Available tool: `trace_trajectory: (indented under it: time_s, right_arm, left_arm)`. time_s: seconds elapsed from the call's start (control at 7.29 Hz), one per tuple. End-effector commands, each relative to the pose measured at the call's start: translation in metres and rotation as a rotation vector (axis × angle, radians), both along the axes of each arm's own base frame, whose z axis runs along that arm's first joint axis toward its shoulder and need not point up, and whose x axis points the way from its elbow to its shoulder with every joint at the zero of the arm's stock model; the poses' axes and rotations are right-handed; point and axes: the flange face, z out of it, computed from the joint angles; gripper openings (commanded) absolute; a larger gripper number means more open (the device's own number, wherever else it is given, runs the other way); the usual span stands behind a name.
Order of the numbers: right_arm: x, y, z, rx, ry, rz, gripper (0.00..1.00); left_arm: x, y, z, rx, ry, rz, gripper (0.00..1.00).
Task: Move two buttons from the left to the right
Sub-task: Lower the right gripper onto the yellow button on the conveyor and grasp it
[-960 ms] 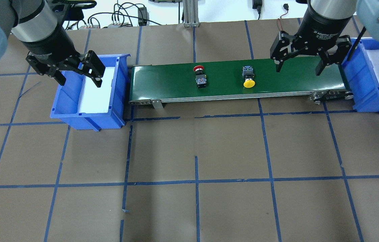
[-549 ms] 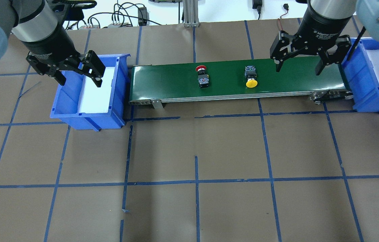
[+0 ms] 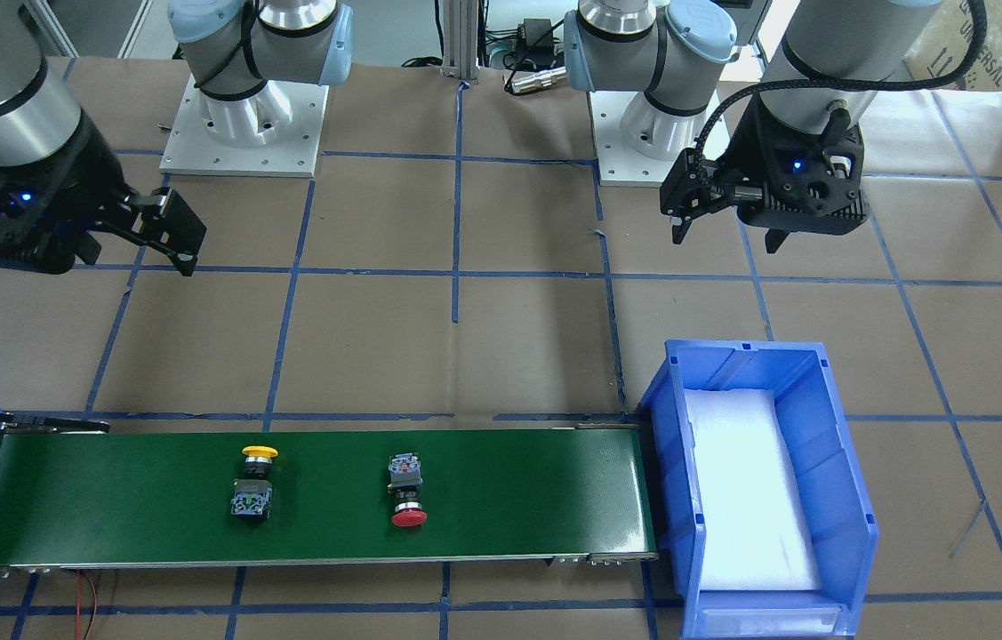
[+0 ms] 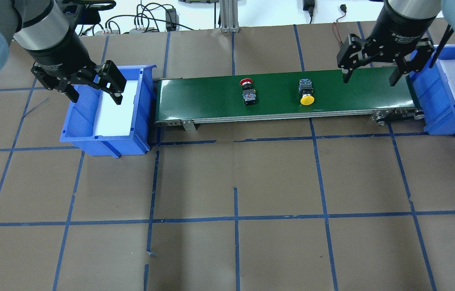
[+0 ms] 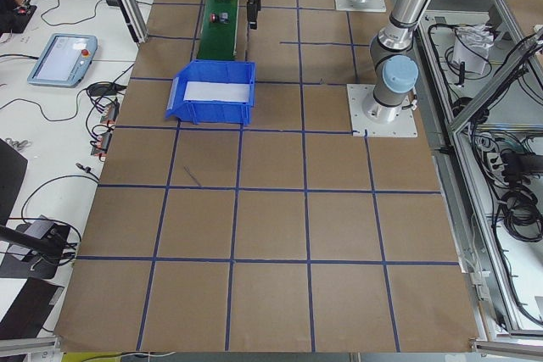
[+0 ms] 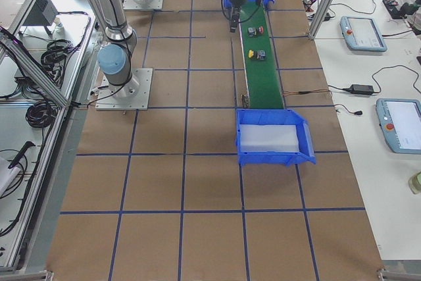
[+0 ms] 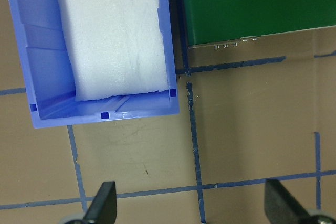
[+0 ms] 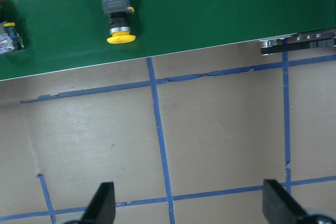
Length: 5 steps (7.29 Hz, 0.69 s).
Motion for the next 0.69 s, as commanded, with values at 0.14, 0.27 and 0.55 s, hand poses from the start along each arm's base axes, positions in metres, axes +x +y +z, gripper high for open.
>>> trace_trajectory:
  time_s: [0.14, 0.27, 0.55]
  right_arm:
    - [-0.054, -0.1, -0.138, 0.028, -0.023, 0.027, 0.99]
    - [-0.045, -0.108, -0.156, 0.04, -0.035, 0.034, 0.99]
    - [0.0, -0.132, -0.189, -0.024, -0.028, 0.097, 0.99]
  left_arm:
    - [0.0, 0.001, 0.0, 0.0, 0.0, 0.0, 1.0]
    - [0.0, 0.001, 0.0, 0.0, 0.0, 0.0, 1.0]
    - [0.0, 0.001, 0.0, 0.0, 0.0, 0.0, 1.0]
